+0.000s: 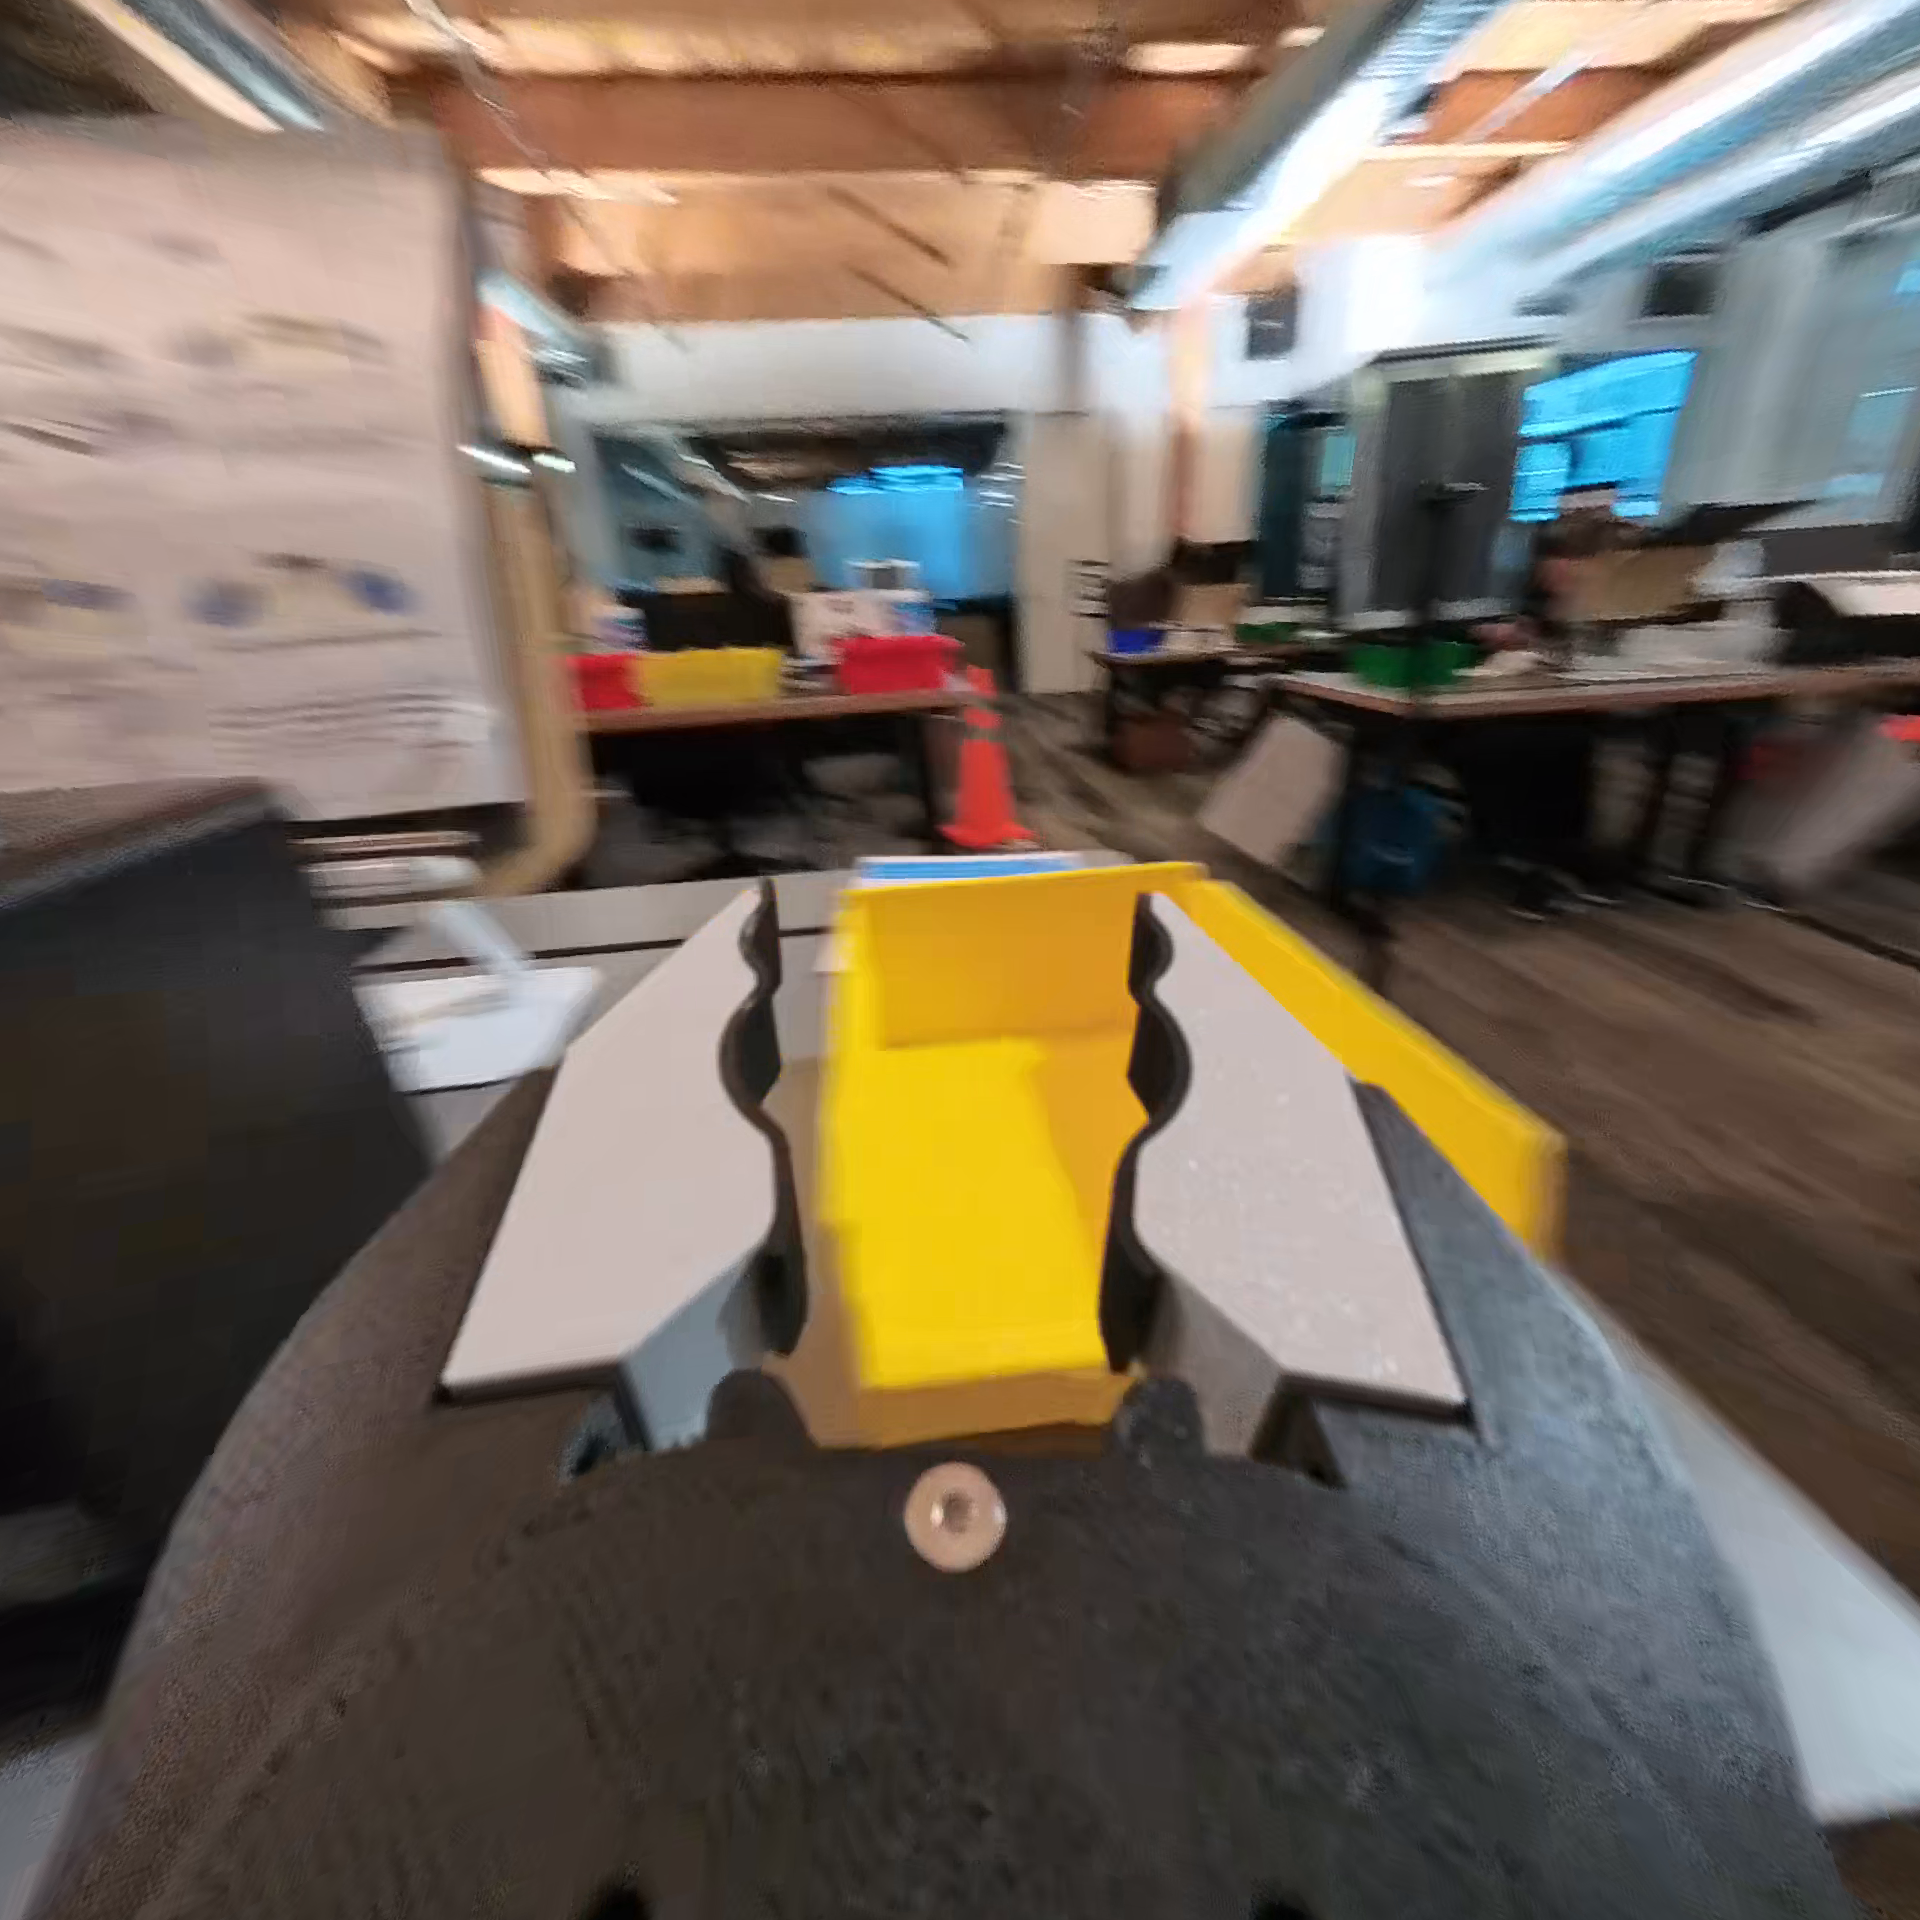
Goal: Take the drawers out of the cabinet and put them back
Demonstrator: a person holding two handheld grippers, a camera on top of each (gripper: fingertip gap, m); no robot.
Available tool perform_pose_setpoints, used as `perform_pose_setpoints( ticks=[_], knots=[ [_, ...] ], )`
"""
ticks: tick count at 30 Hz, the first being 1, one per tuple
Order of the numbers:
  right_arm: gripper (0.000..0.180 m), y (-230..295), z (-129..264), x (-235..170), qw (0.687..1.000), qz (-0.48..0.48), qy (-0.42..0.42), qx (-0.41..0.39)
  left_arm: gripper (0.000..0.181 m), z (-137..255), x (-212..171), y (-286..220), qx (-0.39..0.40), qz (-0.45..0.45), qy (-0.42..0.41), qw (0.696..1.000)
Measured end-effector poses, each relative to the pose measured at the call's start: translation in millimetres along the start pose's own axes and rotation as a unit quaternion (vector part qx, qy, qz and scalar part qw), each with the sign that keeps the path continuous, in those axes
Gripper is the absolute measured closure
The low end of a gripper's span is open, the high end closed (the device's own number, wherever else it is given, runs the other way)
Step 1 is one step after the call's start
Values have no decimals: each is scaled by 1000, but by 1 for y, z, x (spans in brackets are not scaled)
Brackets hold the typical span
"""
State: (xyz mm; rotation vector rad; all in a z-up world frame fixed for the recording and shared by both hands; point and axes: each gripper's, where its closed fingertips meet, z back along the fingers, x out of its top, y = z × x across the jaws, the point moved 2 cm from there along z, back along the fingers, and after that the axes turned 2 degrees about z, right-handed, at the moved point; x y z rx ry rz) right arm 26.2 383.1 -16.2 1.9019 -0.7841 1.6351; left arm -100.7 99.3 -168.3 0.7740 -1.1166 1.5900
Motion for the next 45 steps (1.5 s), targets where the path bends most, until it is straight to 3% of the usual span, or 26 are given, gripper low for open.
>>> perform_pose_setpoints(
  ticks=[4, 8, 11, 15, 18, 21, 23, 26, 29, 32, 37, 40, 45],
  knots=[
    [141, 117, 35, -16, 988, -35, -7, 151, 132, 11, 11, 6, -6, 18, -24, 1000],
    [145, 183, 54, -35, 972, -10, 18, 235, 136, 23, 27, 6, -23, -15, -46, 999],
    [148, 193, 55, -31, 970, 14, 2, 243, 139, 36, 38, 14, -14, -38, -75, 996],
    [148, 184, 51, -21, 969, -26, -18, 247, 149, 62, 53, 17, -29, -48, -125, 991],
    [148, 185, 46, -17, 961, -51, -21, 273, 152, 86, 58, 17, -109, -15, -97, 989],
    [150, 190, 44, -26, 955, -39, -4, 293, 151, 139, 74, 24, -171, -19, -80, 982],
    [151, 189, 45, -34, 951, -29, 13, 307, 150, 179, 74, 51, -121, -56, -30, 991],
    [151, 183, 50, -41, 946, -36, 26, 321, 156, 248, 84, 137, 100, -113, -1, 988],
    [151, 183, 50, -42, 941, -73, 33, 330, 156, 315, 84, 232, 269, -126, 78, 952],
    [149, 190, 52, -42, 930, -103, 46, 351, 160, 366, 62, 326, 375, -100, 200, 900],
    [150, 187, 57, -39, 932, -108, 45, 344, 161, 376, 25, 403, 412, -84, 310, 853],
    [150, 183, 59, -42, 934, -108, 50, 337, 166, 352, 12, 410, 364, -97, 333, 864],
    [150, 175, 59, -47, 935, -121, 61, 328, 166, 327, 8, 426, 351, -123, 349, 860]
  ],
)
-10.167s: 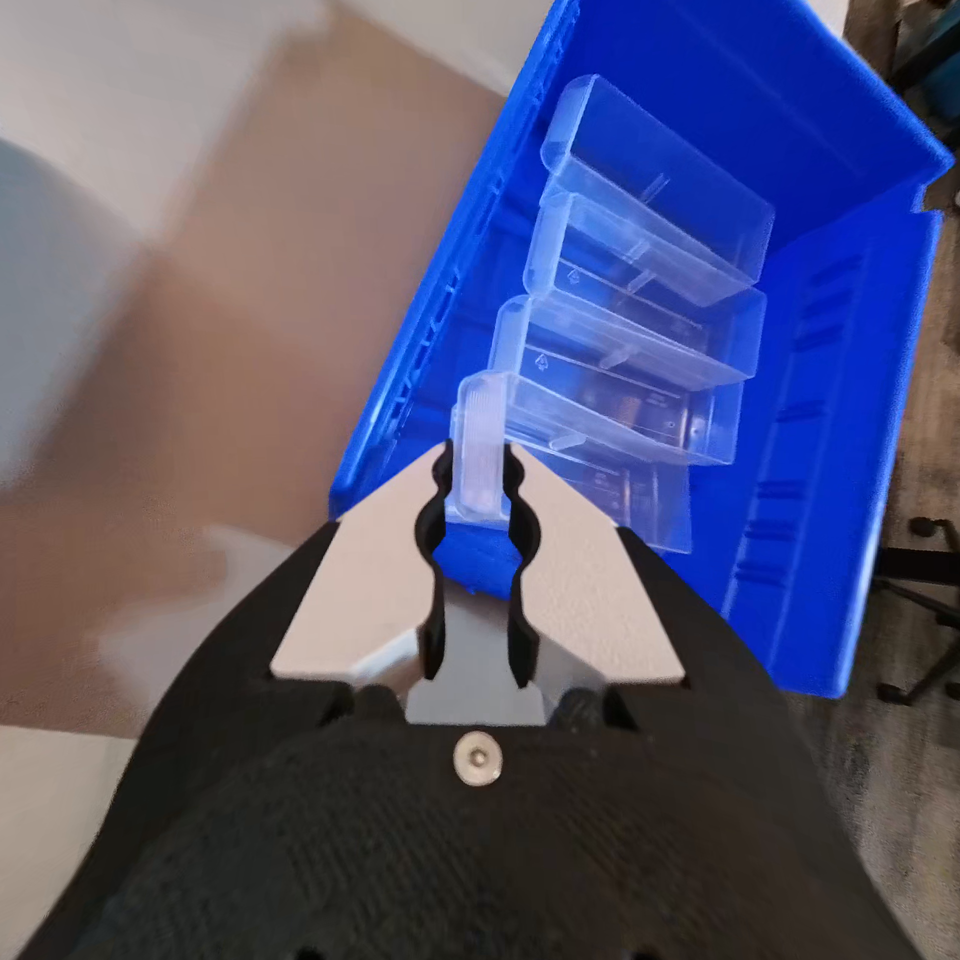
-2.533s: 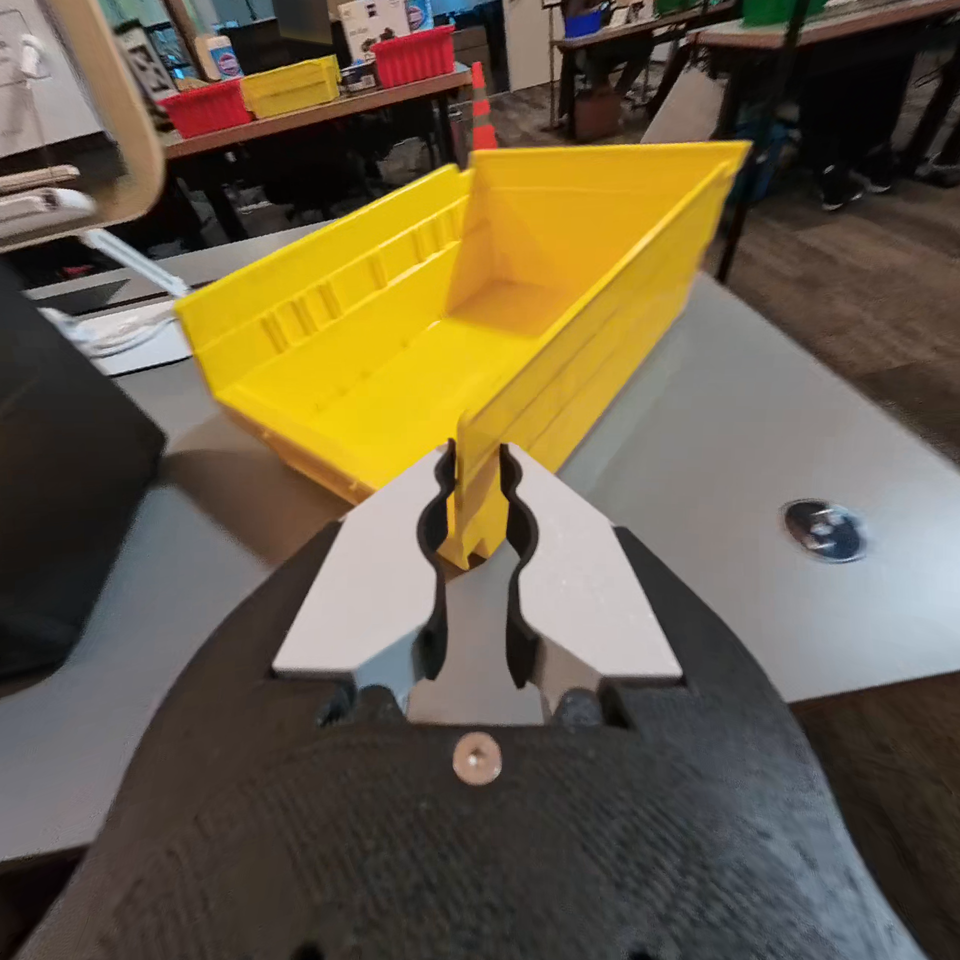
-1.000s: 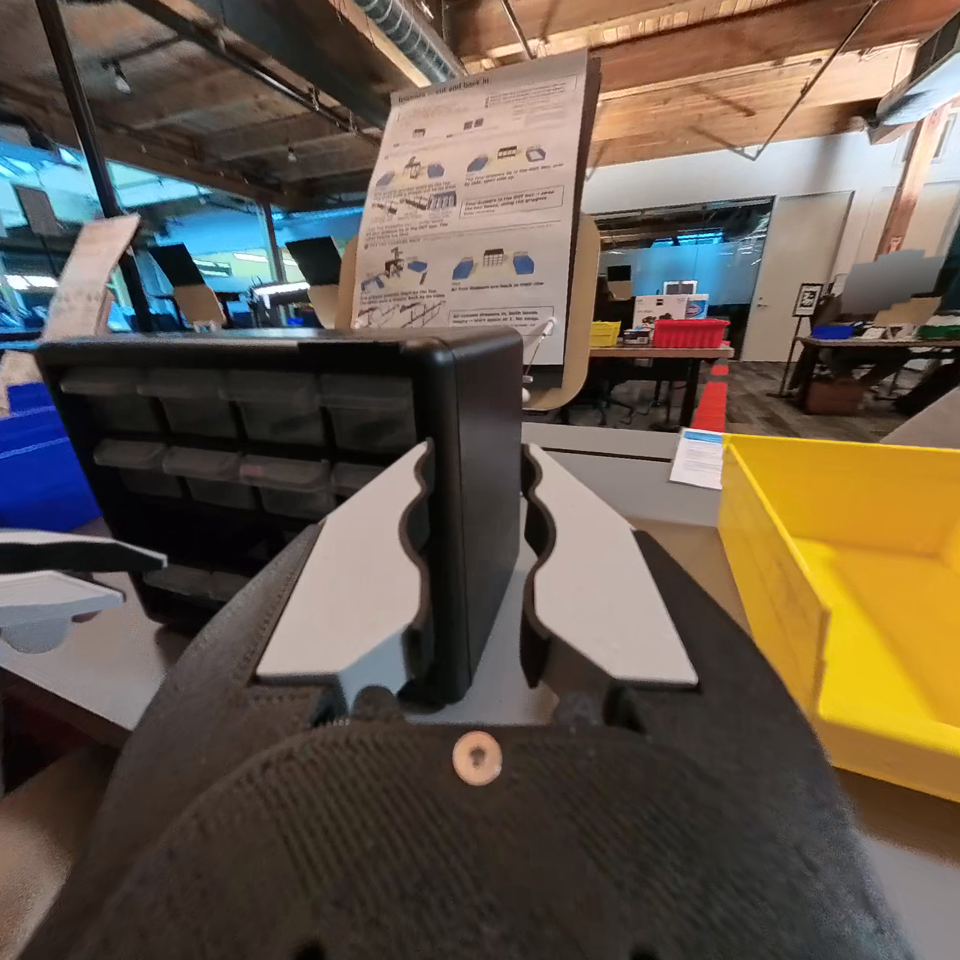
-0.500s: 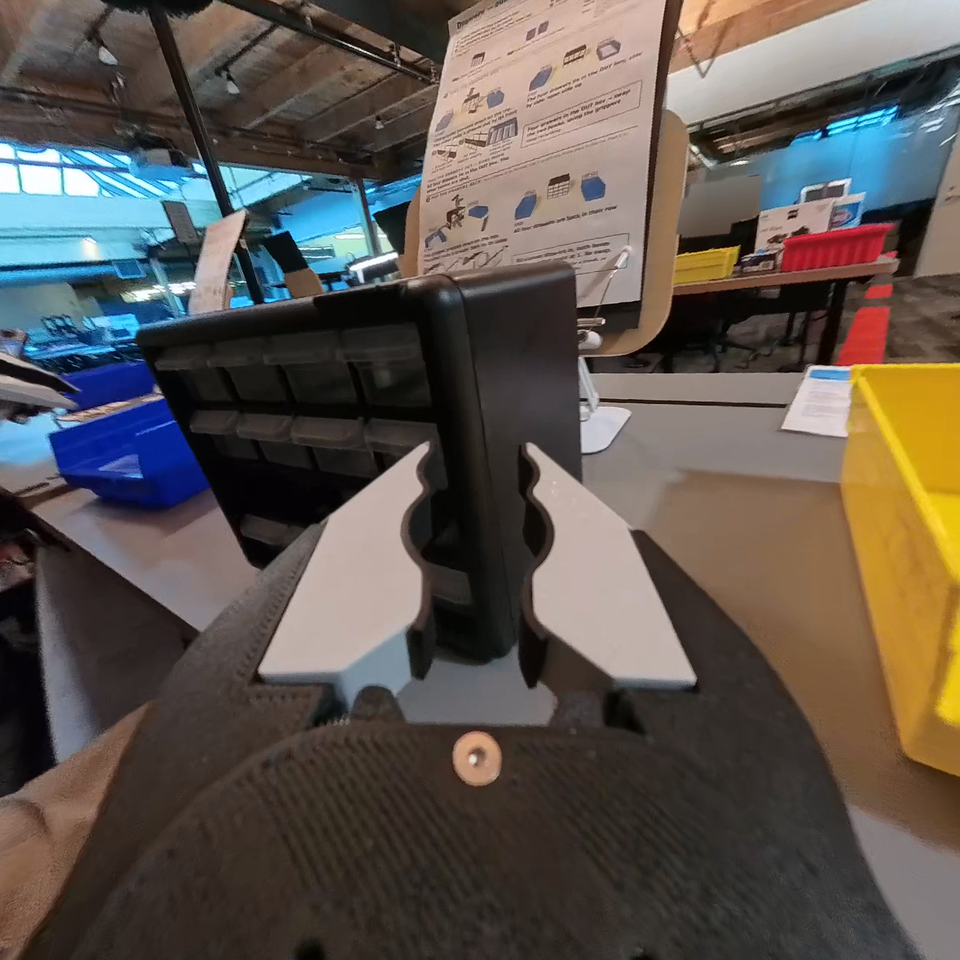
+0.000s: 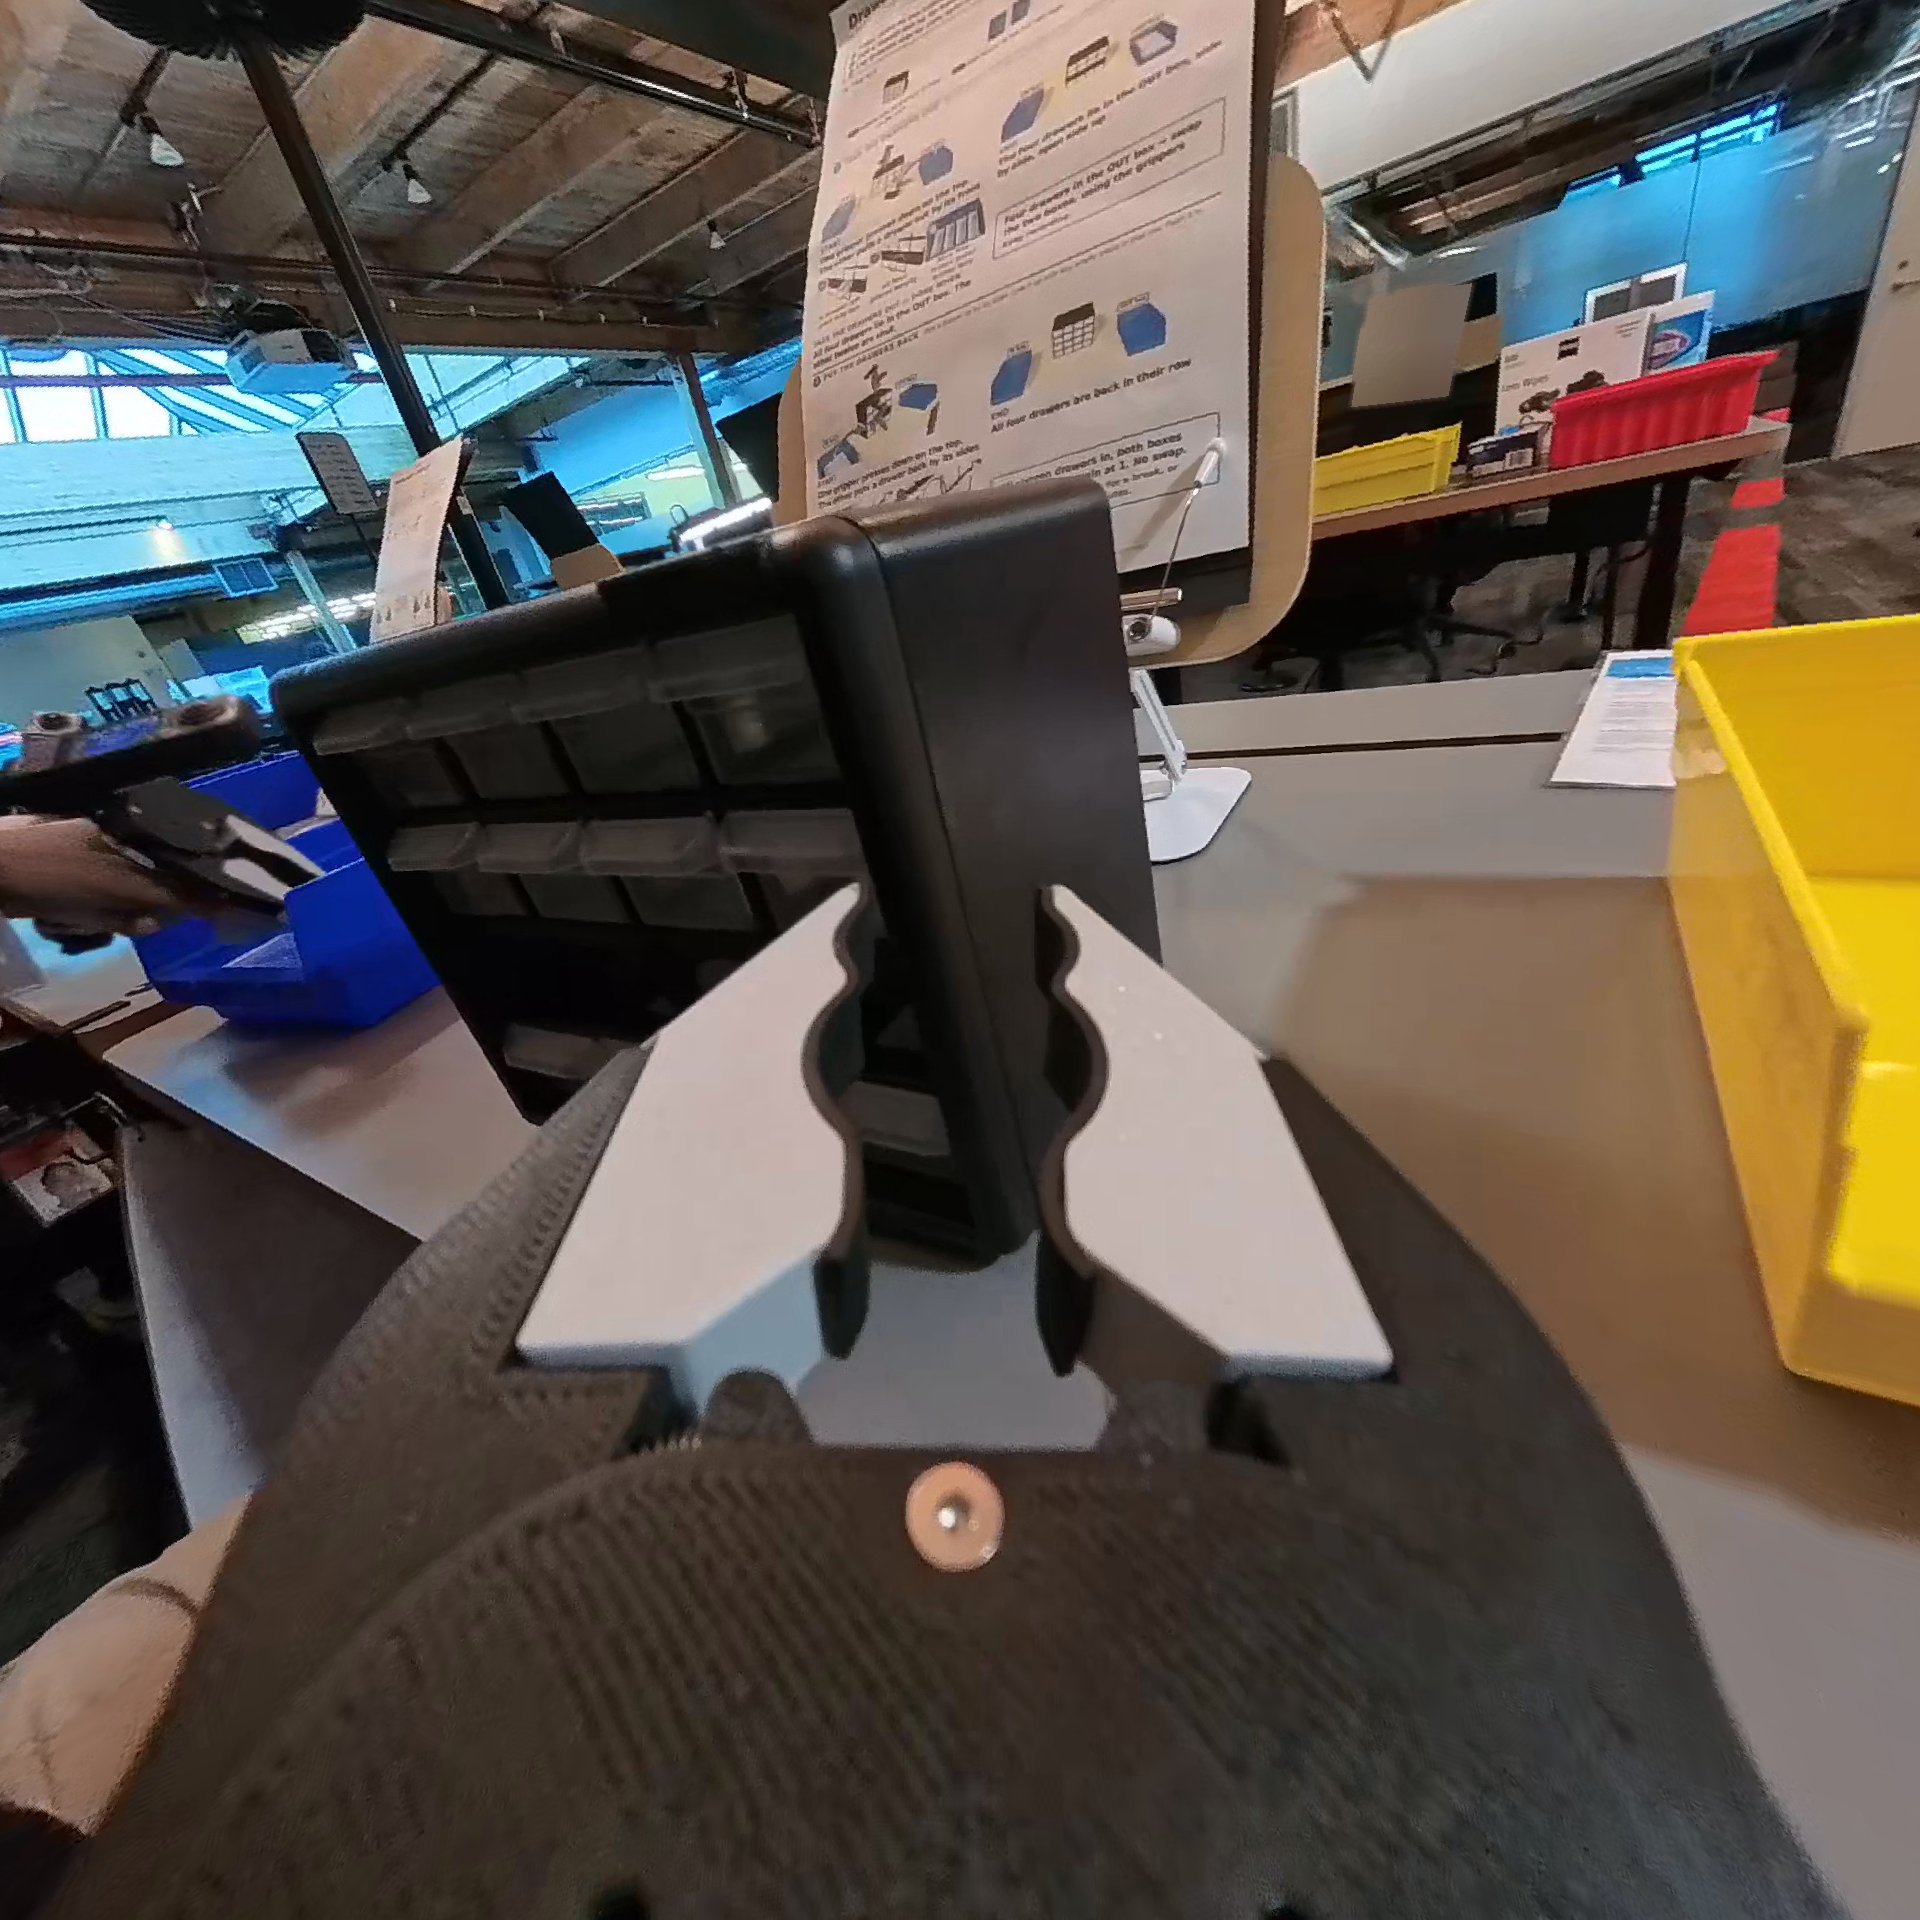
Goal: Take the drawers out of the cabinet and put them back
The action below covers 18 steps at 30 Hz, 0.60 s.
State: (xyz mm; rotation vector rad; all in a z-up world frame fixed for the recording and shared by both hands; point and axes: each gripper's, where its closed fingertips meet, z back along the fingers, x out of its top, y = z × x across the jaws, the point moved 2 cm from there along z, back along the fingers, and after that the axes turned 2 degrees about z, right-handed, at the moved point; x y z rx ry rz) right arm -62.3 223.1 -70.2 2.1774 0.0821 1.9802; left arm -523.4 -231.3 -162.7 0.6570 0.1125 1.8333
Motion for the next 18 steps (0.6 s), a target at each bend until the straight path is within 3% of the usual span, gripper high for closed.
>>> perform_pose_setpoints(
  ticks=[18],
  knots=[
    [150, -1, 0, -7, 1000, -10, 18, 3, 175, -14, -4, -1, -55, -51, 59, 995]
  ],
)
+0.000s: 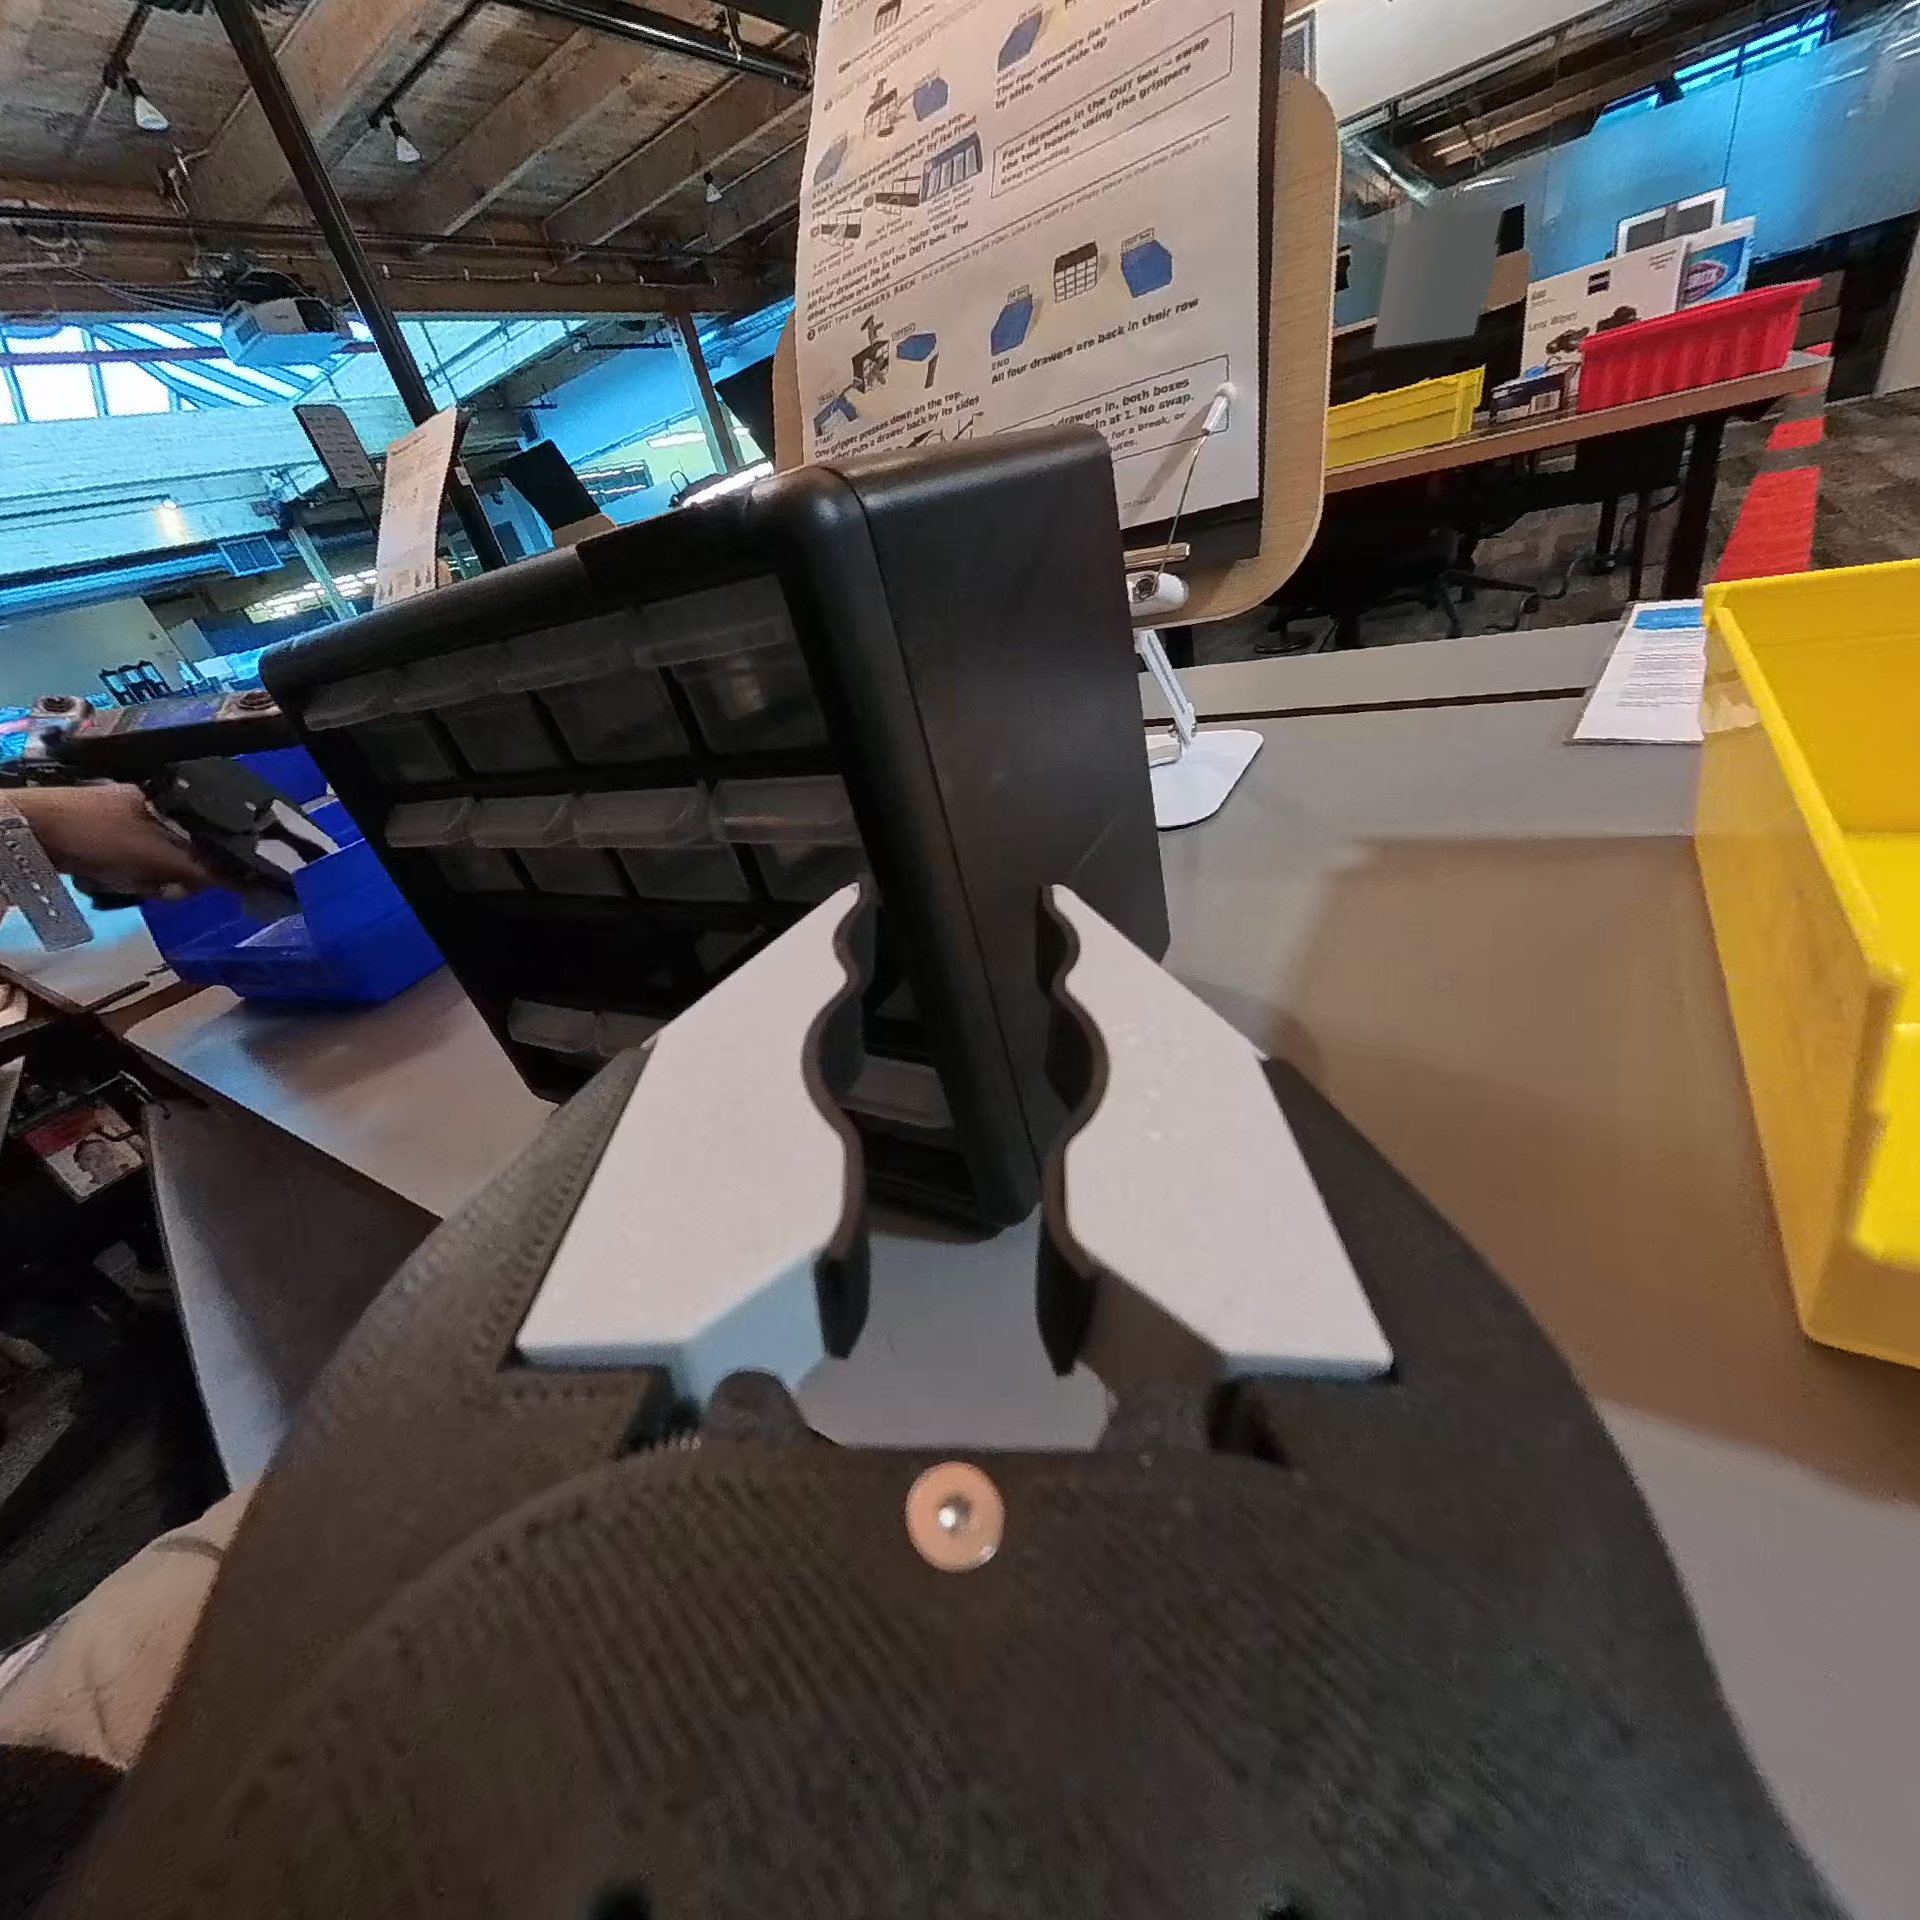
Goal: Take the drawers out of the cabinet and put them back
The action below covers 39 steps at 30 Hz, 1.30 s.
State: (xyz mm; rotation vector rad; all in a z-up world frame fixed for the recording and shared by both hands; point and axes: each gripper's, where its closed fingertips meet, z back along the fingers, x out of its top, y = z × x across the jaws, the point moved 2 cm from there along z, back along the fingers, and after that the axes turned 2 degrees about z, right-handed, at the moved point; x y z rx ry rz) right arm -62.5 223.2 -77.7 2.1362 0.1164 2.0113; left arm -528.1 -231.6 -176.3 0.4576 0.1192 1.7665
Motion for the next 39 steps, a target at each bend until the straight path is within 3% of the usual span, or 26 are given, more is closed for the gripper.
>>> perform_pose_setpoints(
  ticks=[9, 19, 26, 34, 39],
  knots=[
    [150, 3, -1, -1, 1000, -10, 2, 9, 177, 35, 3, -1, -16, -3, -2, 1000],
    [150, 3, 2, 1, 1000, -13, -1, 8, 163, 24, -15, 2, 14, -5, 24, 1000],
    [150, 2, -1, -3, 1000, -19, 7, 10, 158, 22, -40, 2, -8, 12, 64, 998],
    [150, 1, 0, -4, 1000, -19, 8, 7, 148, 1, -31, 3, 10, 3, 65, 998],
    [150, 0, 0, -4, 1000, -21, 7, 5, 158, 16, -18, -2, -19, 5, 36, 999]
  ],
)
